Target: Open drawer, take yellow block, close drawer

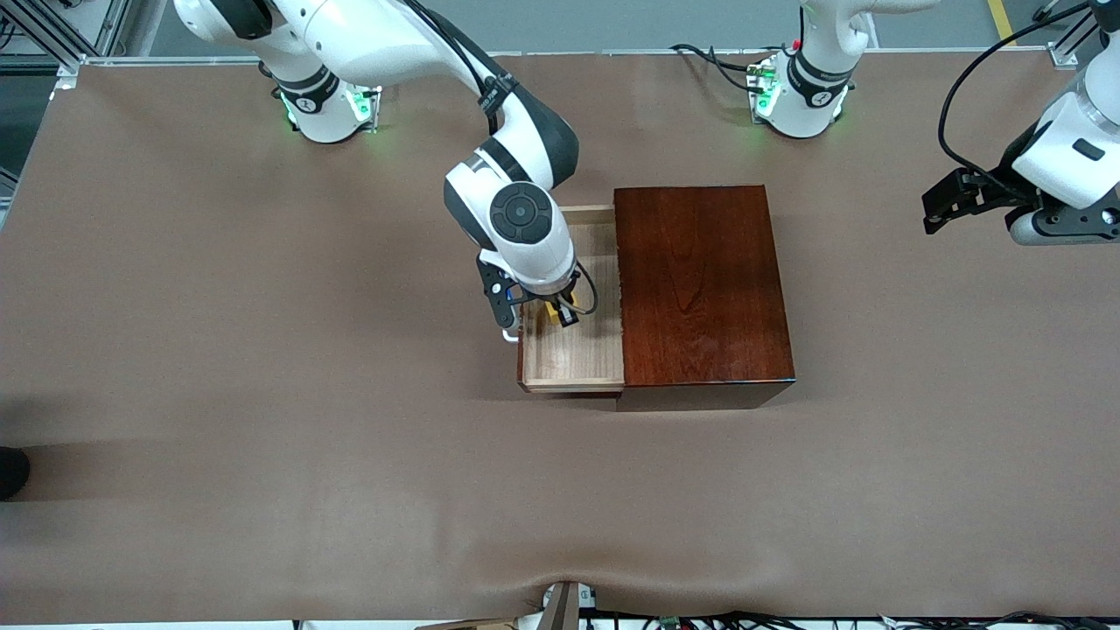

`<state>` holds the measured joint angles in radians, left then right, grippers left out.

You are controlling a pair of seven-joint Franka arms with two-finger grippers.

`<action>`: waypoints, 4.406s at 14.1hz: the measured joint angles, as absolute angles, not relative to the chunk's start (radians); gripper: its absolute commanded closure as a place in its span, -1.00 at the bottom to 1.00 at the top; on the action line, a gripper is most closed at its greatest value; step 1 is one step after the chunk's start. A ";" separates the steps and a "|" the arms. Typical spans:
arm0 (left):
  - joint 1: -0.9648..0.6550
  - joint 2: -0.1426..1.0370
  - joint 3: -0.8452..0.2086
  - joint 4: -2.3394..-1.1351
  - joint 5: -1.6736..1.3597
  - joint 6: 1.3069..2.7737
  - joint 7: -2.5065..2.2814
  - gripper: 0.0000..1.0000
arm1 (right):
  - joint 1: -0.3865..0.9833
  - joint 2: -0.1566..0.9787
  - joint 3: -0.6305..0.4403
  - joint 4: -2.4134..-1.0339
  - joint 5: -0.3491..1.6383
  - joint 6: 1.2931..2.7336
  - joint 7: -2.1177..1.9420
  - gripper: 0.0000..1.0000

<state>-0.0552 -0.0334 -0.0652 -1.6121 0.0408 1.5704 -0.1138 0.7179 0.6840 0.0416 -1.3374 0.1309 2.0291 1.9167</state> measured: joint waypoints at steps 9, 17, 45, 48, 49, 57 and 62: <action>-0.055 -0.033 -0.067 -1.614 0.041 1.570 -0.114 -1.00 | 0.720 0.669 0.043 -1.267 0.166 2.027 1.927 1.00; -0.055 -0.033 -0.067 -1.614 0.041 1.570 -0.114 -1.00 | 0.675 0.596 0.026 -1.176 0.167 1.862 1.932 1.00; -0.275 0.294 -0.197 -1.423 0.038 1.707 -0.497 -1.00 | 0.113 0.437 0.010 -1.341 0.154 1.515 0.537 1.00; -0.366 0.357 -0.199 -1.374 0.038 1.788 -0.679 -1.00 | 0.072 0.379 0.008 -1.482 0.136 1.594 0.395 1.00; -0.404 0.377 -0.197 -1.358 0.038 1.819 -0.745 -1.00 | 0.060 0.358 0.007 -1.534 0.131 1.626 0.358 1.00; -0.620 0.580 -0.137 -1.249 0.038 2.011 -1.070 -1.00 | -0.018 0.289 0.006 -1.836 0.036 1.828 0.134 1.00; -0.755 0.672 -0.099 -1.216 0.038 2.205 -1.299 -1.00 | -0.038 0.284 0.006 -1.987 -0.004 1.995 0.098 1.00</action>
<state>-0.7550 0.6717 -0.0990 -1.2162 0.0382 2.2051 -1.2989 -0.0381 0.2843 0.0056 -1.9868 -0.0037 1.9954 0.0985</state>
